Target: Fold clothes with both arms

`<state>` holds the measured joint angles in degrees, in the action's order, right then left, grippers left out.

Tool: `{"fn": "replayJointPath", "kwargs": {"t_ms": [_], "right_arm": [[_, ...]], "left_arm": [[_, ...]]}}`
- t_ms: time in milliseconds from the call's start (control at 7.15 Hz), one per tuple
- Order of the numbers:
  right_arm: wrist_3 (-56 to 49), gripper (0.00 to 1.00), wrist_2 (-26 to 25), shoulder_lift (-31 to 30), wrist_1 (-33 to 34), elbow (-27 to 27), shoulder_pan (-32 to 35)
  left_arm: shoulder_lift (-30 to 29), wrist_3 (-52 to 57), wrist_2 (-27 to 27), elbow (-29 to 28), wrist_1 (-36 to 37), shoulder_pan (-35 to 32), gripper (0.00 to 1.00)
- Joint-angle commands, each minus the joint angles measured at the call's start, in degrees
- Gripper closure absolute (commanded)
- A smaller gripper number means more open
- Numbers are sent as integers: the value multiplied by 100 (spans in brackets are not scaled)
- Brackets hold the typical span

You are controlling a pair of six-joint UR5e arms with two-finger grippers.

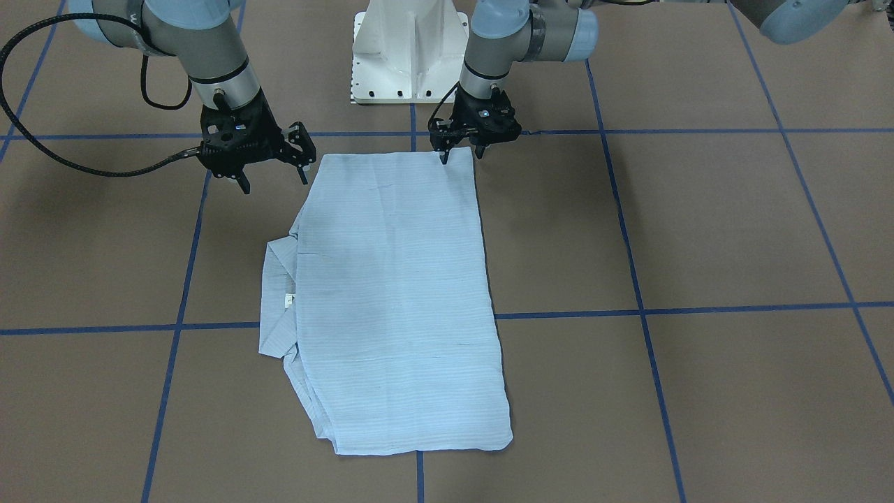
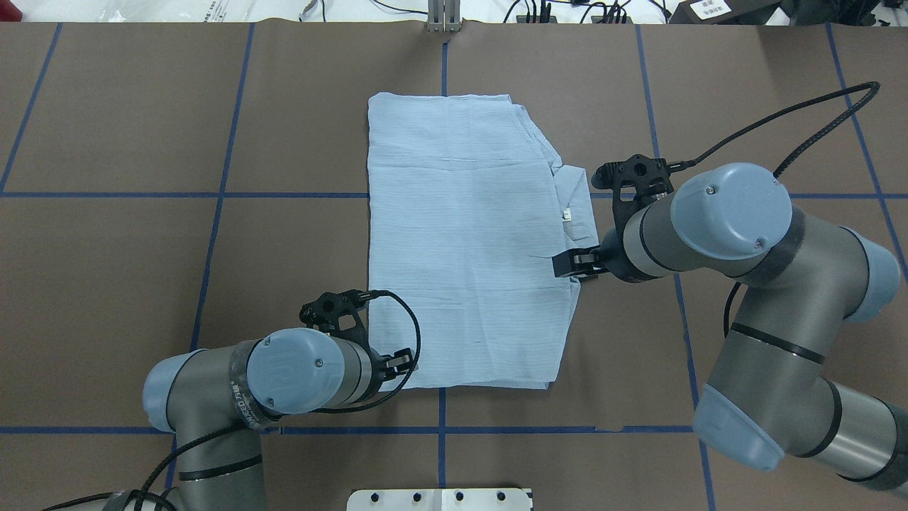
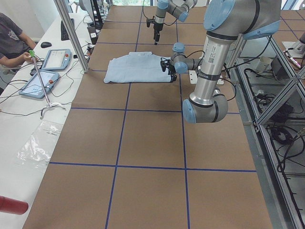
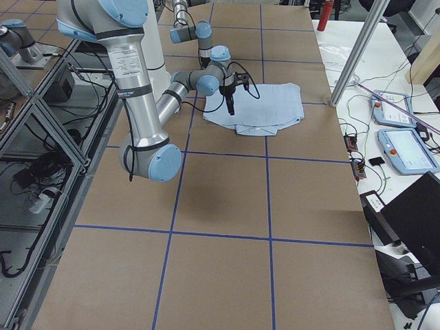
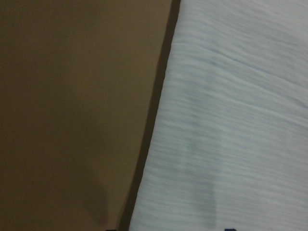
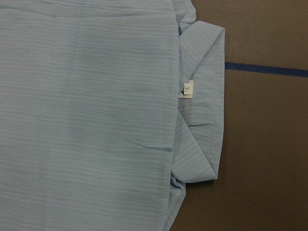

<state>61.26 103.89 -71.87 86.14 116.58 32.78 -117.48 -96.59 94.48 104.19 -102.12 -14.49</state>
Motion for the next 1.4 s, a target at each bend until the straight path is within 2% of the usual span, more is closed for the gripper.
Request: {"fn": "replayJointPath", "kwargs": {"t_ms": [0, 280, 839, 978, 1118, 1258], "right_arm": [[0, 0, 0, 6, -1, -3, 0], [0, 0, 0, 6, -1, -3, 0], [0, 0, 0, -2, -1, 32, 9], [0, 0, 0, -2, -1, 32, 9], [0, 0, 0, -2, -1, 32, 9], [0, 0, 0, -2, -1, 32, 9]], "left_arm": [[6, 0, 9, -31, -1, 7, 30], [6, 0, 18, -22, -1, 16, 30], [6, 0, 44, -31, -10, 60, 45], [-2, 17, 44, -22, -10, 60, 62], [-20, 26, 36, -5, -10, 60, 87], [-20, 35, 35, 65, -1, 60, 100]]}}
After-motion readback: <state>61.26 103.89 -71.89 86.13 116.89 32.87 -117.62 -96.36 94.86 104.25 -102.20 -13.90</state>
